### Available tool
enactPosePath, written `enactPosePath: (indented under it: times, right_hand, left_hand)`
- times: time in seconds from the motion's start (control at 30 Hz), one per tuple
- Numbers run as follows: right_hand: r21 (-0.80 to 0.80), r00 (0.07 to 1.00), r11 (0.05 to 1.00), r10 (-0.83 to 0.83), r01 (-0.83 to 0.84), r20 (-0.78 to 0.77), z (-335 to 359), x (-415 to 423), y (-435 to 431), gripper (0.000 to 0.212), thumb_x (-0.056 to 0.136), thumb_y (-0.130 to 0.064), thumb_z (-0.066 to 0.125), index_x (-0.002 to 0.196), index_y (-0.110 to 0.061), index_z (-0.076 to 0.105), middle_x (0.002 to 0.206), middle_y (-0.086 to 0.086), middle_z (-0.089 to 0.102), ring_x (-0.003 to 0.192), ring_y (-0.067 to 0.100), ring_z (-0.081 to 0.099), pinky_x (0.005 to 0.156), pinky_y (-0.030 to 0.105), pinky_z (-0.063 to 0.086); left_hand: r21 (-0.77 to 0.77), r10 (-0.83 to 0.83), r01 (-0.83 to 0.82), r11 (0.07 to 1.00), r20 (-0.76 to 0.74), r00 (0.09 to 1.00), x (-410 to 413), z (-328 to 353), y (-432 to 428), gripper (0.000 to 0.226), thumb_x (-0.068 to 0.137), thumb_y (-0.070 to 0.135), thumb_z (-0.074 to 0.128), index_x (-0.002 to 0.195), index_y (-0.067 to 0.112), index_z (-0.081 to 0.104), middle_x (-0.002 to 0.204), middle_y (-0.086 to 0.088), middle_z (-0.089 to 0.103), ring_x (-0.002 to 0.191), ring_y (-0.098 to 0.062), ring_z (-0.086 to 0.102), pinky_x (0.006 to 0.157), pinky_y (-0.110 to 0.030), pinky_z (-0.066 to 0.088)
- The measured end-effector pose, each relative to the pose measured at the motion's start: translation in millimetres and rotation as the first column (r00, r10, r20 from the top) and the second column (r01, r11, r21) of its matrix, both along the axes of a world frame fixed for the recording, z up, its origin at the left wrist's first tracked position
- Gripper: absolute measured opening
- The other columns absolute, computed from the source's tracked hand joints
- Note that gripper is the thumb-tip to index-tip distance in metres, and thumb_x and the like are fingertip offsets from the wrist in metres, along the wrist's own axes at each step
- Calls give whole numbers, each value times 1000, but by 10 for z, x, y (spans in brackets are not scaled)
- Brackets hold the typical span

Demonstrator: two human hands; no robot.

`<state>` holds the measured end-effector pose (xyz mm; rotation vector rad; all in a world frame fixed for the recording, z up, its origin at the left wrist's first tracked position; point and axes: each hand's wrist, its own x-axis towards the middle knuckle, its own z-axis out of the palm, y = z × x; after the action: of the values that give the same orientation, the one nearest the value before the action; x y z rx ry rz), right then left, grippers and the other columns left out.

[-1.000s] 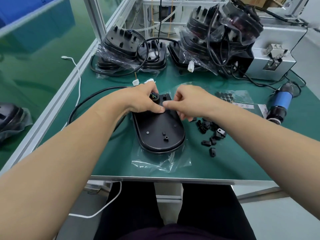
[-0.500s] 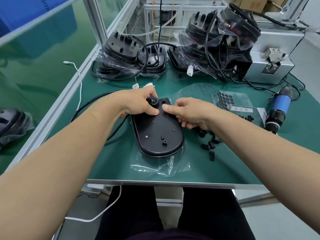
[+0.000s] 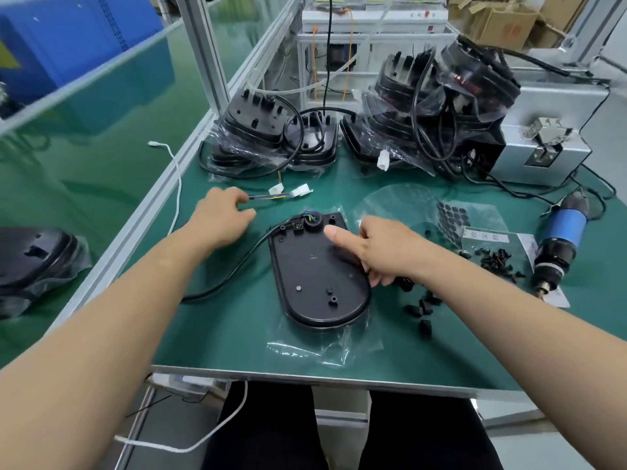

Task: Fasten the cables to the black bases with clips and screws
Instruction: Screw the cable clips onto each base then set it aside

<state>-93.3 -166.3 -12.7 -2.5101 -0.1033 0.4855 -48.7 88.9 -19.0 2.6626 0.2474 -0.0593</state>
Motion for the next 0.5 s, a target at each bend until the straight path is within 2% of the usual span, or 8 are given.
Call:
enactPosePath:
  times: [0.03, 0.07, 0.1, 0.17, 0.27, 0.33, 0.4, 0.5]
  right_hand:
    - [-36, 1000, 999, 16, -15, 20, 3, -27, 17, 77, 75, -85, 51, 87, -10, 51, 65, 5, 72, 50, 19, 69, 57, 30, 51]
    - [-69, 998, 997, 28, -25, 47, 0, -54, 36, 76, 71, -86, 56, 92, -13, 47, 76, 3, 72, 58, 19, 70, 59, 32, 51]
    - [-93, 997, 995, 31, -24, 71, 0, -79, 56, 76, 68, -85, 60, 97, -17, 44, 89, 2, 68, 70, 20, 69, 64, 34, 49]
    - [-72, 997, 997, 10, -4, 83, -5, -116, 96, 78, 68, -82, 65, 107, -20, 39, 100, -1, 59, 91, 24, 60, 70, 37, 44]
    - [42, 997, 998, -40, 38, 70, -53, -138, 148, 80, 70, -78, 68, 116, -23, 32, 99, -6, 53, 97, 23, 56, 74, 38, 43]
    - [79, 994, 995, -64, 58, 83, -66, -139, 176, 88, 70, -78, 68, 127, -22, 31, 100, -10, 52, 100, 22, 56, 76, 37, 43]
    - [112, 992, 989, -101, 92, 72, -52, -120, 205, 97, 68, -77, 69, 137, -21, 29, 109, -9, 52, 108, 23, 56, 81, 36, 43]
    - [160, 989, 977, -147, 141, 22, -26, -71, 247, 76, 71, -74, 70, 116, -20, 42, 105, -8, 55, 99, 17, 55, 79, 35, 44]
  left_hand:
    - [212, 10, 10, 977, -93, 996, 3, -32, 81, 50, 90, 40, 62, 131, 14, 53, 134, -18, 48, 122, -37, 48, 105, -41, 40]
    - [326, 24, 27, 945, -153, 988, -1, -58, 125, 57, 88, 45, 63, 133, 12, 49, 135, -20, 45, 124, -40, 46, 106, -42, 39]
    - [351, 31, 34, 936, -176, 984, 4, -88, 146, 57, 88, 45, 63, 131, 11, 48, 134, -19, 45, 122, -40, 46, 103, -42, 40]
    - [245, 1, 36, 969, -149, 989, 20, -142, 145, 38, 88, 35, 63, 116, 12, 51, 124, -16, 55, 114, -36, 53, 91, -36, 43]
    - [154, -13, 13, 988, -1, 1000, 31, -198, 162, 6, 89, 26, 59, 94, 22, 58, 105, -7, 62, 103, -29, 57, 77, -31, 40]
    - [305, -34, 0, 952, 107, 994, 72, -196, 254, 27, 86, 30, 63, 112, 25, 58, 117, -8, 57, 111, -30, 52, 86, -39, 43]
    - [399, -54, 39, 916, 26, 998, 143, -181, 350, 44, 89, 33, 62, 130, 22, 49, 129, -10, 51, 120, -33, 48, 95, -43, 42]
    - [210, -15, 21, 978, -28, 999, 206, -129, 380, 14, 95, 21, 52, 105, 13, 58, 111, -14, 63, 100, -33, 57, 79, -36, 45]
